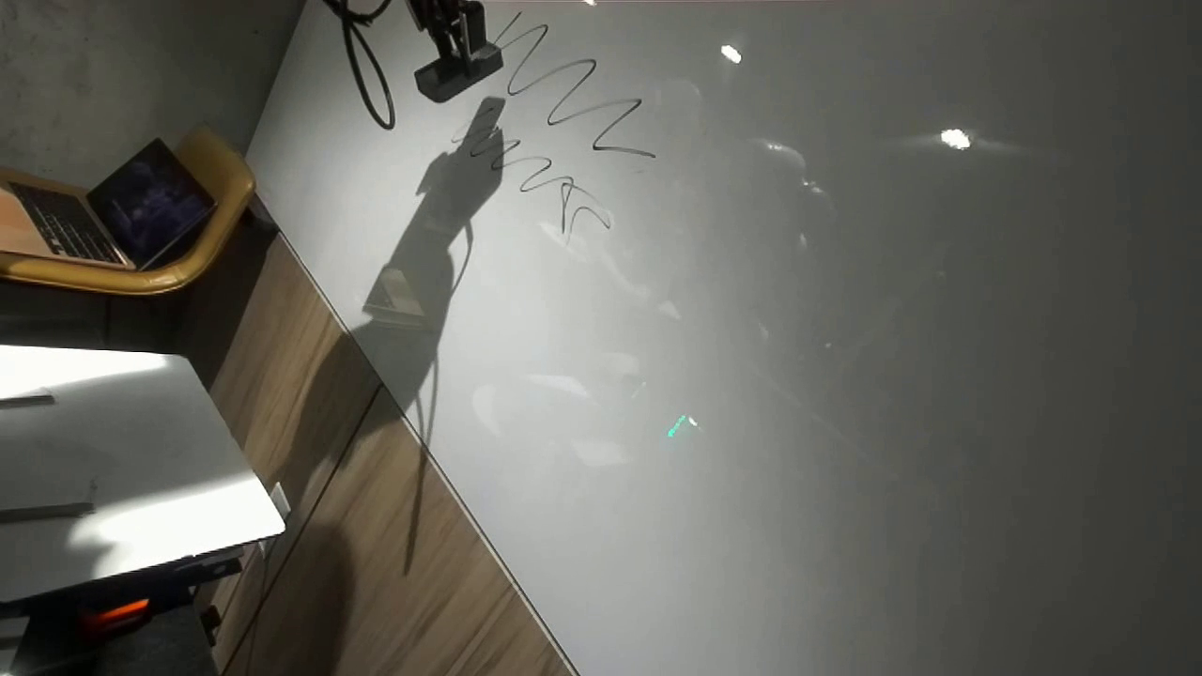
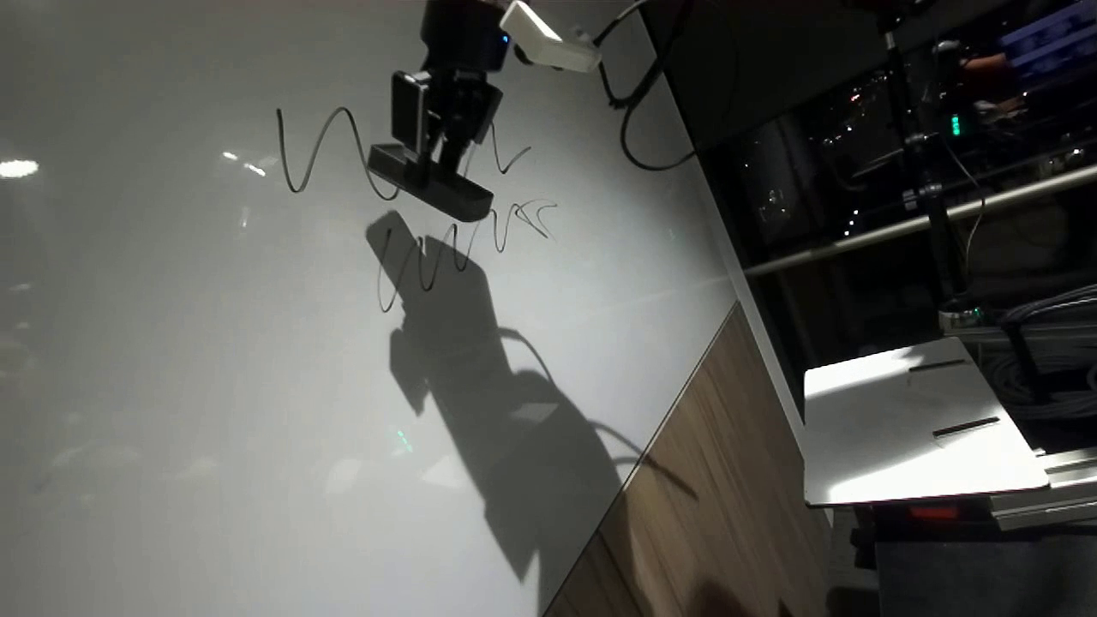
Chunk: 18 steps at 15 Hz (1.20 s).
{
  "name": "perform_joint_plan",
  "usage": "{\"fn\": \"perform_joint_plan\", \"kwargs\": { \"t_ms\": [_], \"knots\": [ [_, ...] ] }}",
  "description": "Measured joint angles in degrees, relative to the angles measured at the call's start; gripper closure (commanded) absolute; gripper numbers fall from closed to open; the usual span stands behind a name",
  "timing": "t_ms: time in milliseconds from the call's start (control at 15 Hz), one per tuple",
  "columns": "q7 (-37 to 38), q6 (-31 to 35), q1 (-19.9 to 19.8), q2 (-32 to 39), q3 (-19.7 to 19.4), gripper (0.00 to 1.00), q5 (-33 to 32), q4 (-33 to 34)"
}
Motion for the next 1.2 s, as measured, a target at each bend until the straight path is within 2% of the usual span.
{"fn": "perform_joint_plan", "kwargs": {
  "t_ms": [267, 600, 1000, 1200],
  "knots": [
    [8.1, 0.0, -5.8, 0.8, 6.9, 0.71, -7.4, 7.7],
    [17.7, 0.0, -12.8, 2.5, 15.7, 0.71, -17.3, 13.7],
    [34.3, -2.8, -26.1, 10.3, 31.8, 0.71, -37.8, 21.3],
    [41.5, -6.2, -29.4, 15.4, 37.0, 0.71, -49.8, 23.4]
  ]
}}
